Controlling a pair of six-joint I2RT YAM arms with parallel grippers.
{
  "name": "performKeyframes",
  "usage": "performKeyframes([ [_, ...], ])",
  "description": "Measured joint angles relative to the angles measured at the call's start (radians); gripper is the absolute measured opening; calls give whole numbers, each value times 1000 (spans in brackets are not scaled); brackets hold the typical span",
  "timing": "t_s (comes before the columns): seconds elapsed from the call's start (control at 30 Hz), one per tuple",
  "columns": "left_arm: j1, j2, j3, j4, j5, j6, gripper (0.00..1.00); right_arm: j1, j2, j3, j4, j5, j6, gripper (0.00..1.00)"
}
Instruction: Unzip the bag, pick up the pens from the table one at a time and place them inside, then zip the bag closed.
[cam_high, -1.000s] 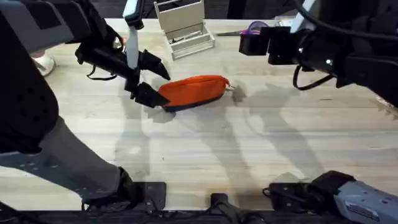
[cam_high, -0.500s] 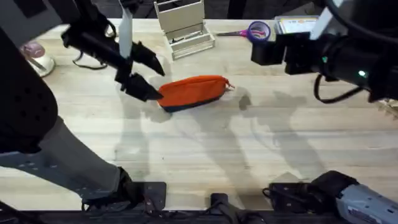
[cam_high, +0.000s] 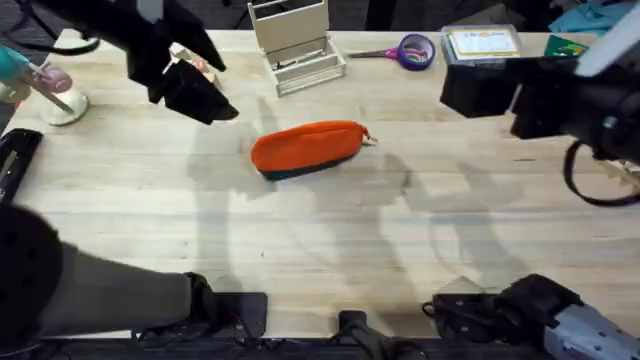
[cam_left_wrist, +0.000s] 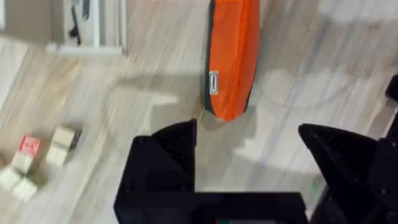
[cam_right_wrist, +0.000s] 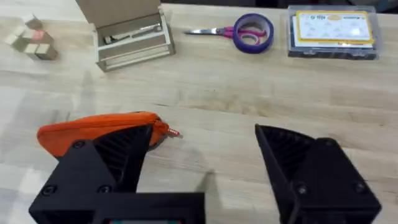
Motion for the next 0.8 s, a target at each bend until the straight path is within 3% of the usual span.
performKeyframes([
  [0.33,0,-122,0,-6,-100,-214,996,0,-56,0,-34,0,0,998],
  [0.8,0,-202,0,-33,-120,-267,996,0,-65,0,-93,0,20,998],
])
